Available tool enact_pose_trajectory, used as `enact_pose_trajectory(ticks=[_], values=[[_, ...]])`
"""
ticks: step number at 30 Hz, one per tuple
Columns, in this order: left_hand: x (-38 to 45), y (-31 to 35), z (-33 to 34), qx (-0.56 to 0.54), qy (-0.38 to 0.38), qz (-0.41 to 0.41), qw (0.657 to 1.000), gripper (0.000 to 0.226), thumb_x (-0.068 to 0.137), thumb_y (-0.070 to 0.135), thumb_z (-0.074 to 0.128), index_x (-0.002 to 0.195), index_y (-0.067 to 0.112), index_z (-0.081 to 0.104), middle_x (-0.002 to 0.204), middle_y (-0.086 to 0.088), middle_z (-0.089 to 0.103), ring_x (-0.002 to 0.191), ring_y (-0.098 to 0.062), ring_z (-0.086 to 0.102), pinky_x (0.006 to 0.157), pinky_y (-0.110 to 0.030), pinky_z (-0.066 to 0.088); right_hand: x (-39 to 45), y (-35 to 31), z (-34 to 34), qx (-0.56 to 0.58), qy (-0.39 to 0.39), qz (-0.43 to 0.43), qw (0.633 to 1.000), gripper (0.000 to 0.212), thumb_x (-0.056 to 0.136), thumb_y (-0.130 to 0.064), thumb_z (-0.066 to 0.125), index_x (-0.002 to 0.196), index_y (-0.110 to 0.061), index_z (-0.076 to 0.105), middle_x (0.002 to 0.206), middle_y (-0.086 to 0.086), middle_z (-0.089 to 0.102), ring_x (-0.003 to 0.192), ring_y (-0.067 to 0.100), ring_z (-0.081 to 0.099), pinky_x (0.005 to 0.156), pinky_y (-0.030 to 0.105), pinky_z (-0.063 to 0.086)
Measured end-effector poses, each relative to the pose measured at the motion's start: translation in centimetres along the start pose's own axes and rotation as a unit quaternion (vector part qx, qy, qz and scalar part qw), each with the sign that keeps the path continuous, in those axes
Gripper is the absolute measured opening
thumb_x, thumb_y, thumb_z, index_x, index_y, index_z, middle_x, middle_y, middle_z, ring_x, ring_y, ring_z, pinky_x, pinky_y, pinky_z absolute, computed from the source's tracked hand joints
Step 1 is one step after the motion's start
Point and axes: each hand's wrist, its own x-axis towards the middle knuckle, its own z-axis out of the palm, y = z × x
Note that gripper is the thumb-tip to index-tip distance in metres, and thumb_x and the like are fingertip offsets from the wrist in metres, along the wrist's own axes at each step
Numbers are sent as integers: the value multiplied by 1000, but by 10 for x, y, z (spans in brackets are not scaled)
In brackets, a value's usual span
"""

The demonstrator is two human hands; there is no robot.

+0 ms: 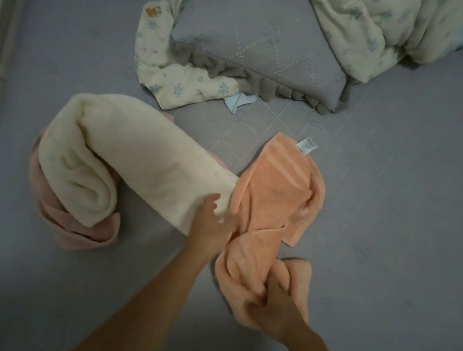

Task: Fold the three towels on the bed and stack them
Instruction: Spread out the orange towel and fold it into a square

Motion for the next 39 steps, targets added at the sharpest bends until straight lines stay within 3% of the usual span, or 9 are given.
enact_pose_trajectory(ticks=[5, 11, 16, 21, 23, 29, 31, 34, 39], values=[[-41, -47, 36, 86, -81, -33, 992, 17, 76, 27, 58, 91, 32, 52, 83, 8, 64, 82, -16, 62, 68, -30, 49, -4, 35, -21, 67, -26, -22, 997, 76, 82, -35, 73, 144, -29, 31, 130, -14, 52, 109, -3, 52, 88, 13, 43], [-101, -122, 7, 160, -108, -171, 966, 30, 81, 16, 69, 52, 18, 61, 48, 10, 61, 67, -5, 60, 58, -28, 44, 28, 27, -59, 187, 272, -20, 944, 28, 84, -22, 67, 110, -29, 58, 105, -6, 67, 90, 8, 64, 72, 20, 47], [-104, -108, -18, 203, -58, -176, 962, 43, 50, 43, 60, 81, 13, 63, 80, -8, 68, 79, -16, 62, 74, -35, 49, 72, 5, -78, 52, 287, -105, 951, 11, 83, -16, 63, 93, -12, 65, 82, -1, 63, 74, 19, 58, 58, 26, 40], [-39, -38, 8, -1, 61, -35, 998, 39, 83, 7, 72, 113, 19, 51, 100, -7, 58, 75, -15, 57, 69, -34, 51, 80, 2, -92, 102, 296, -151, 938, 17, 81, -16, 63, 68, -20, 53, 65, -7, 59, 59, 5, 54, 49, 19, 36], [-6, -9, 17, 30, 79, -9, 996, 57, 82, 20, 76, 130, 20, 45, 104, 0, 58, 78, -11, 59, 72, -29, 47, 72, 5, -107, 181, 305, -159, 921, 20, 81, -21, 61, 68, -19, 48, 59, -13, 53, 52, -1, 45, 49, 14, 36], [42, 46, 57, 237, 45, -3, 970, 39, 74, 48, 72, 98, 20, 59, 87, 4, 66, 92, -23, 65, 76, -30, 43, 65, -11, -188, 253, 236, -163, 924, 10, 88, -14, 59, 82, -16, 51, 76, 11, 56, 67, 22, 52, 61, 38, 43], [47, 52, 76, 292, 26, 13, 956, 50, 75, 54, 69, 110, 21, 57, 103, 1, 67, 103, -27, 63, 82, -32, 45, 69, -18, -214, 235, 224, -156, 933, 13, 88, -16, 65, 92, -20, 53, 83, 13, 62, 69, 26, 58, 64, 41, 50], [59, 60, 94, 290, 42, 12, 956, 66, 79, 54, 67, 128, 14, 47, 122, -9, 62, 115, -33, 59, 90, -36, 45, 79, -13, -242, 167, 247, -112, 948, 36, 82, -13, 68, 113, -22, 53, 90, 6, 60, 77, 23, 60, 70, 36, 52], [81, 69, 90, 264, 135, -49, 954, 32, 84, 36, 59, 107, 14, 52, 109, -17, 66, 103, -39, 62, 74, -34, 38, 91, 19, -240, 118, 221, -12, 968, 24, 76, -14, 71, 99, -9, 66, 91, 8, 68, 87, 28, 66, 77, 41, 55]])
